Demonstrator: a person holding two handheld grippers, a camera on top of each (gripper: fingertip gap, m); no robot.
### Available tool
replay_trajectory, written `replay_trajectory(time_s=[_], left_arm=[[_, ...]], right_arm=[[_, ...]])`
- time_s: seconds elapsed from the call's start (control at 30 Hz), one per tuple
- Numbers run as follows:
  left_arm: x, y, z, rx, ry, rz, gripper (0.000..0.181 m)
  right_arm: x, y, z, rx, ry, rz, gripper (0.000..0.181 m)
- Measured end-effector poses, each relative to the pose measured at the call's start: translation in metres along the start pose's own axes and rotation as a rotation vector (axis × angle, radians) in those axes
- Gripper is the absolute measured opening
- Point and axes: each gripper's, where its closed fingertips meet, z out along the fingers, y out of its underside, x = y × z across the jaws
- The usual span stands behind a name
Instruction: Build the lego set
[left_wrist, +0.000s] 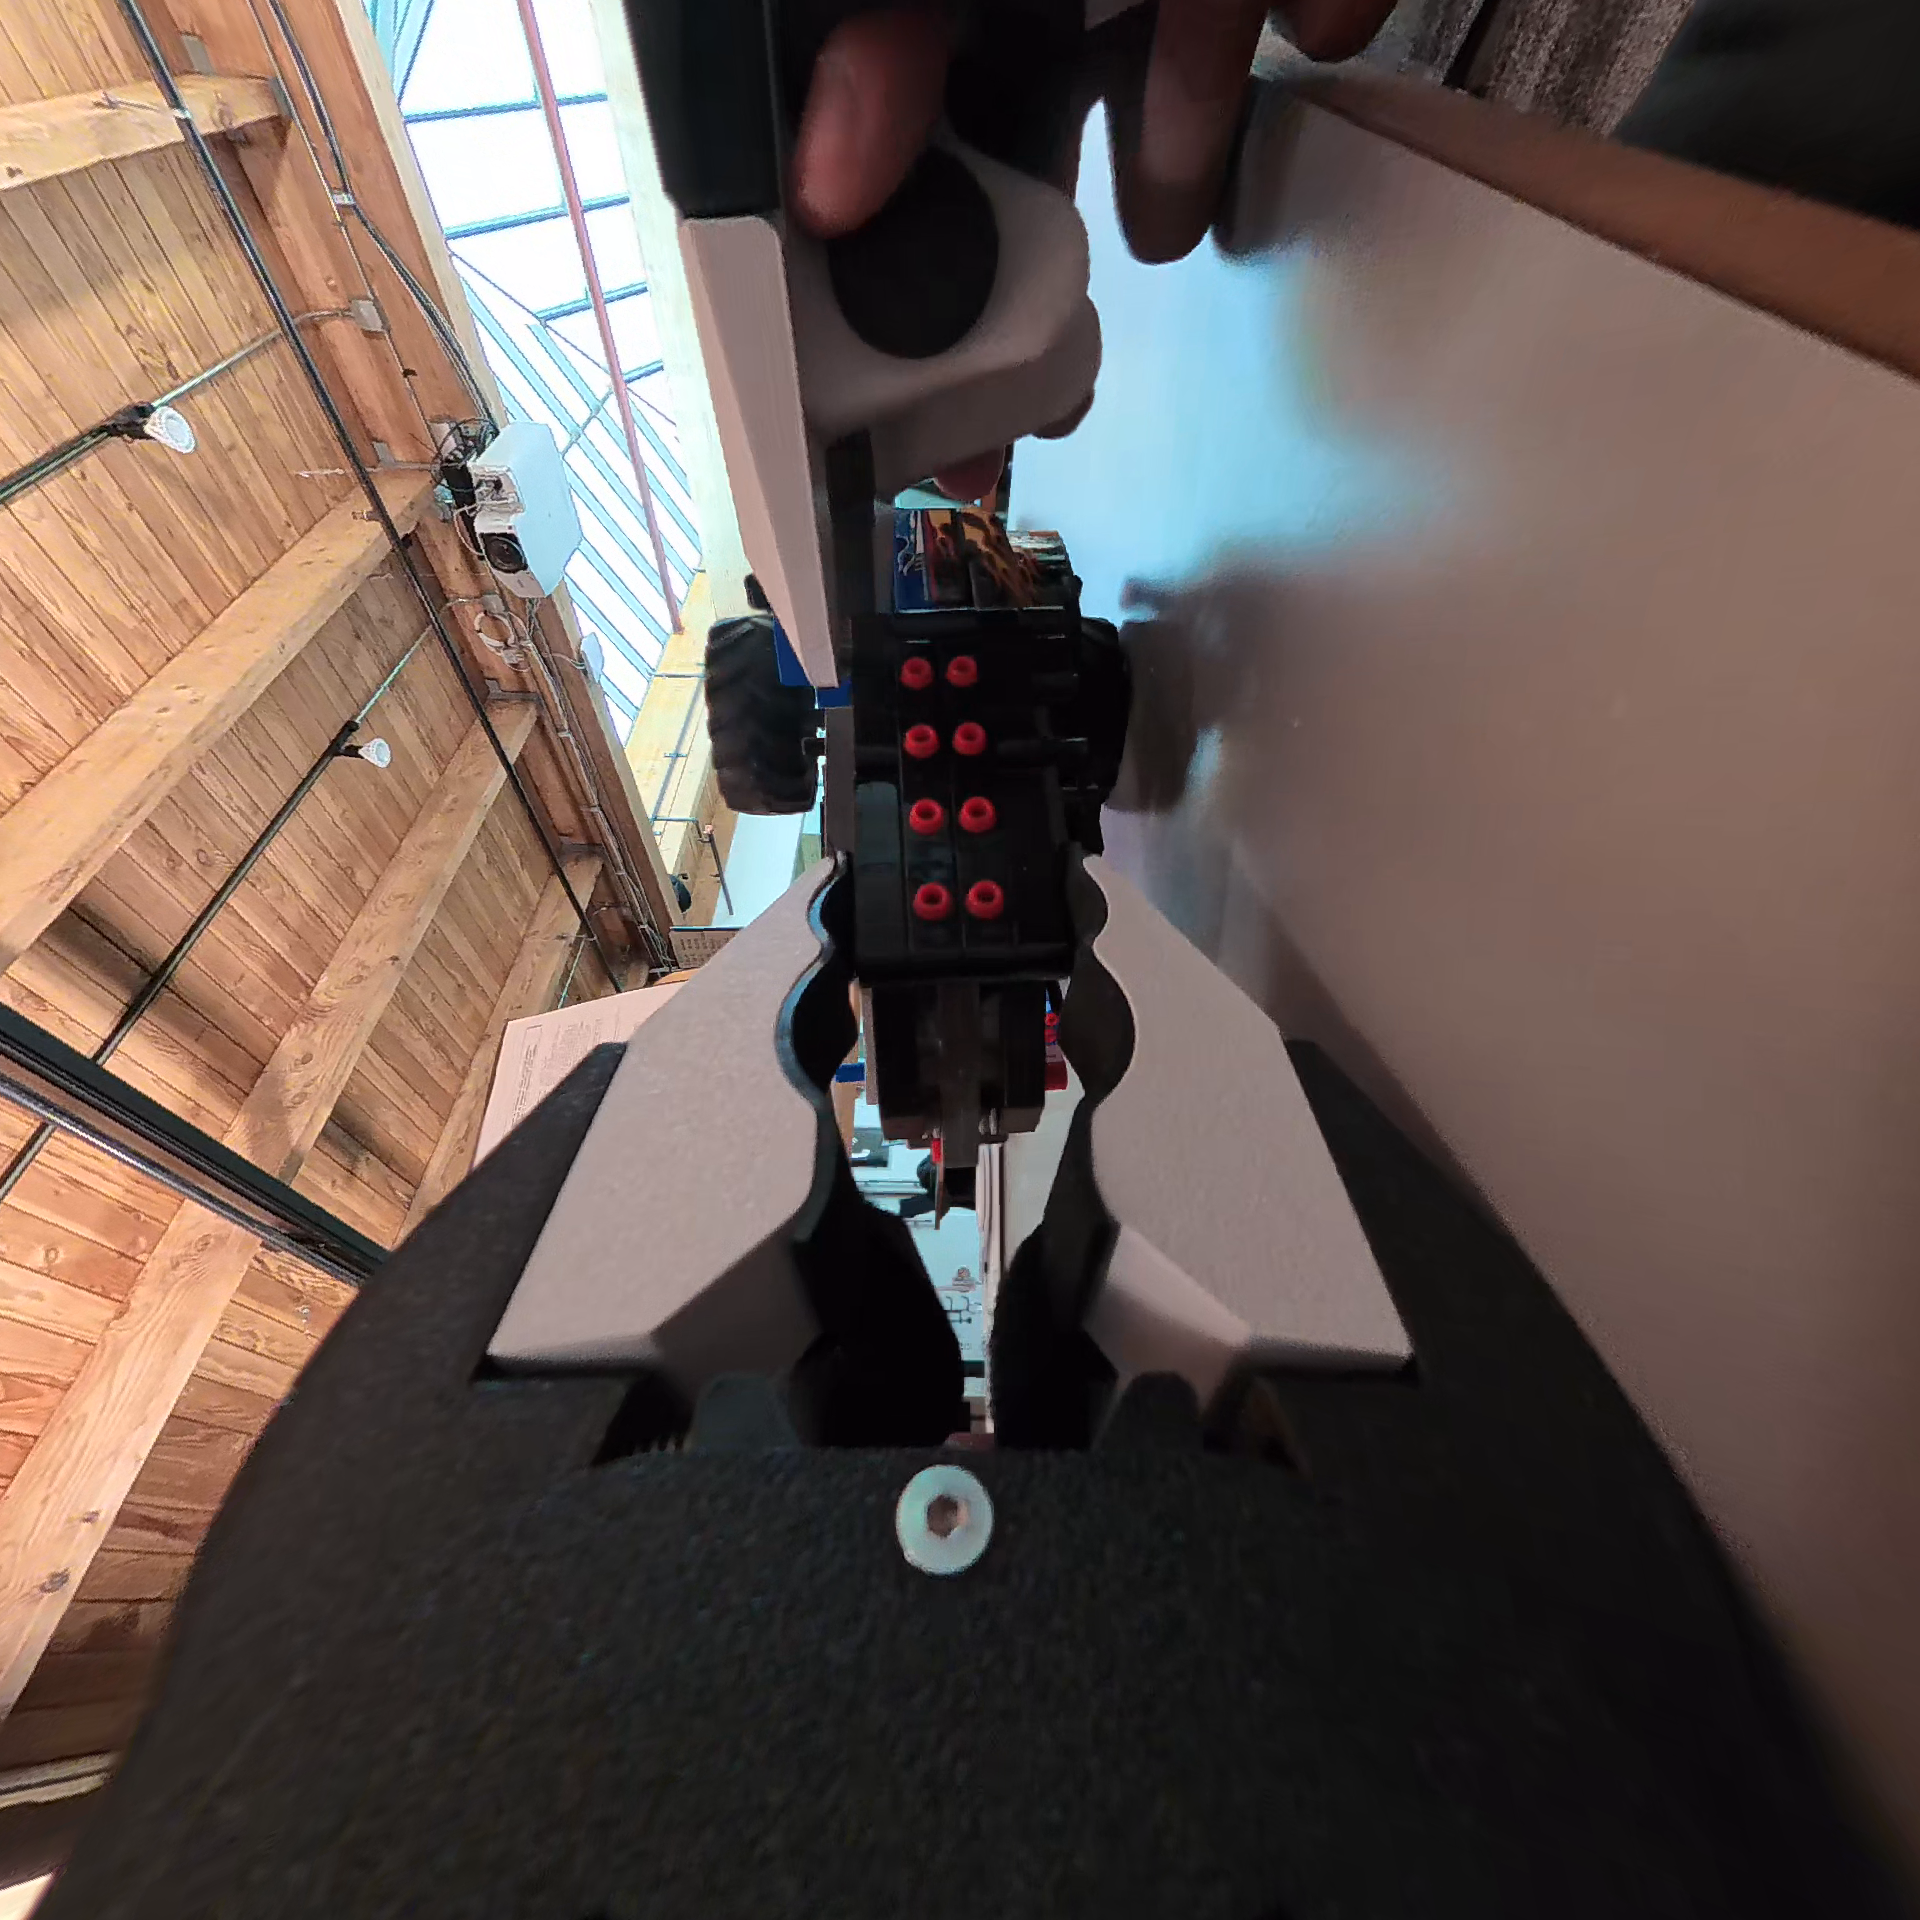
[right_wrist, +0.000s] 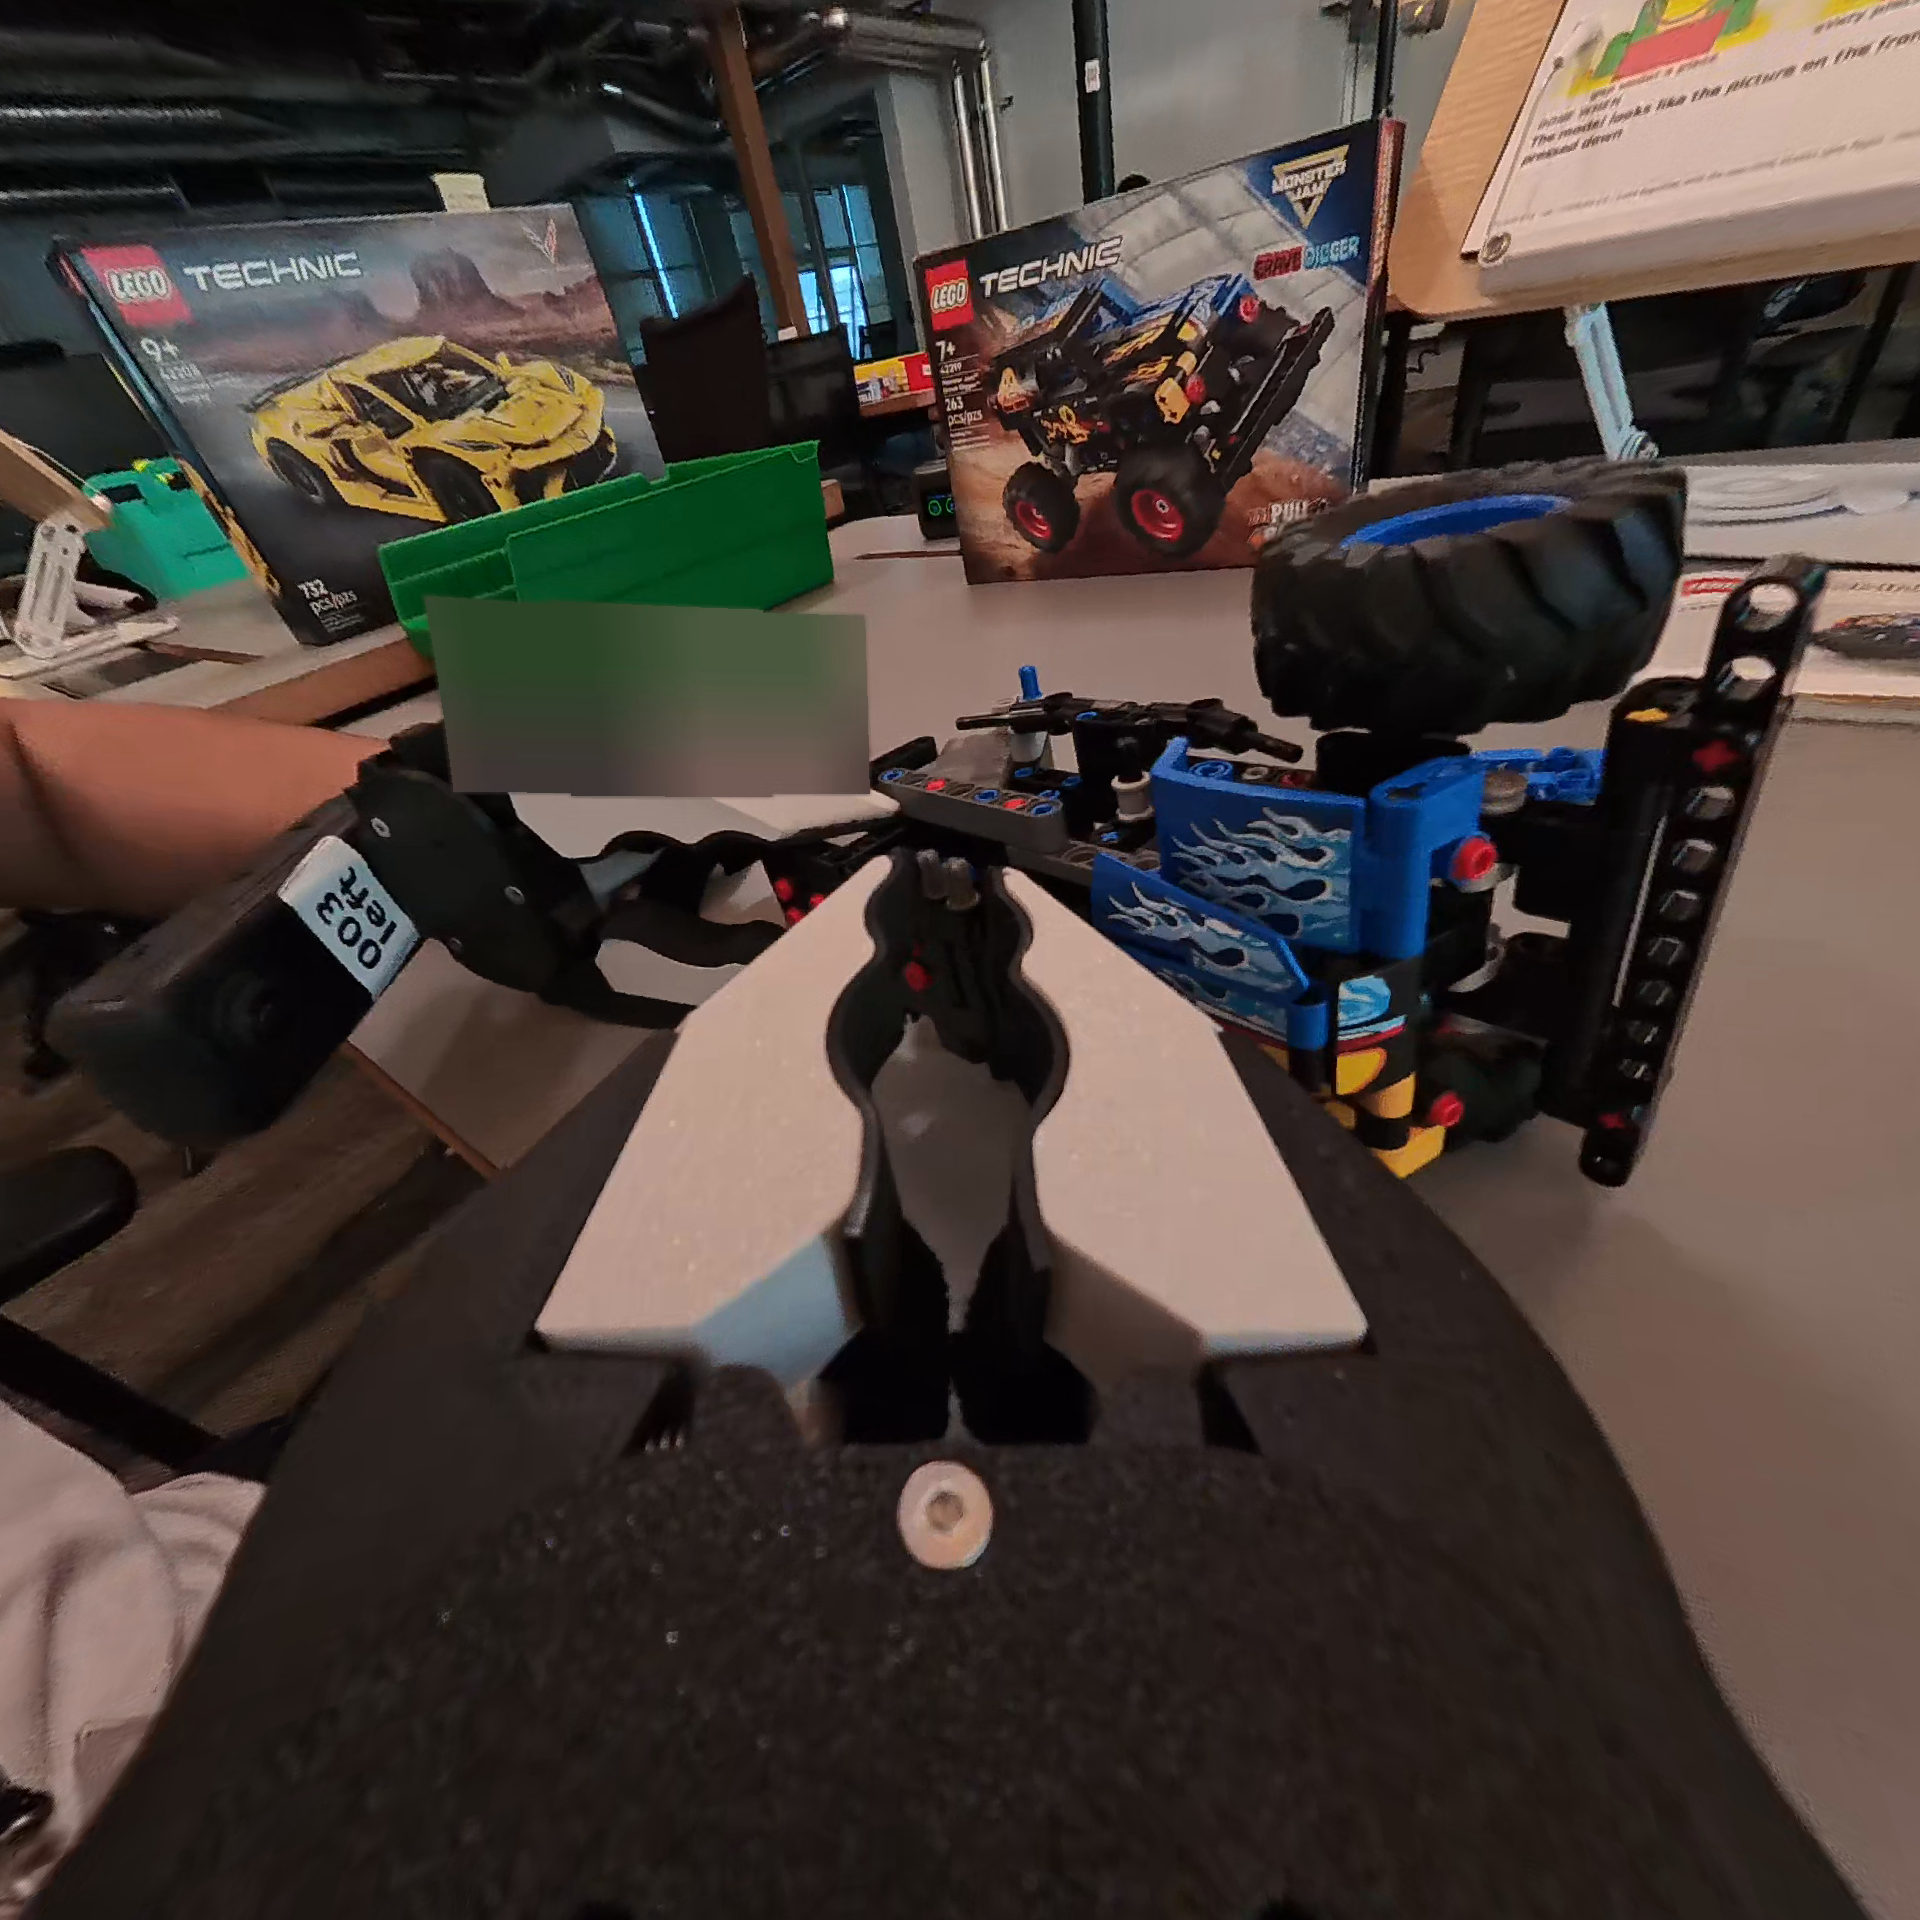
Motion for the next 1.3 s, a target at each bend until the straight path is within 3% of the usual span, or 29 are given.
replay_trajectory(time_s=[0.33, 1.0, 1.1, 1.3], left_arm=[[-0.003, 0.003, 0.002, -0.007, 0.021, -0.090, 0.035], [-0.004, 0.006, 0.008, -0.071, 0.001, -0.056, 0.035], [-0.003, 0.000, 0.006, -0.043, 0.005, -0.040, 0.035], [-0.004, 0.002, 0.006, -0.056, 0.003, -0.044, 0.035]], right_arm=[[0.006, -0.005, 0.001, 0.045, 0.099, -0.049, 0.014], [0.018, -0.012, 0.001, 0.134, 0.088, 0.235, 0.014], [0.028, -0.021, -0.005, 0.205, 0.097, 0.324, 0.001], [0.021, -0.015, -0.005, 0.133, 0.097, 0.181, 0.003]])
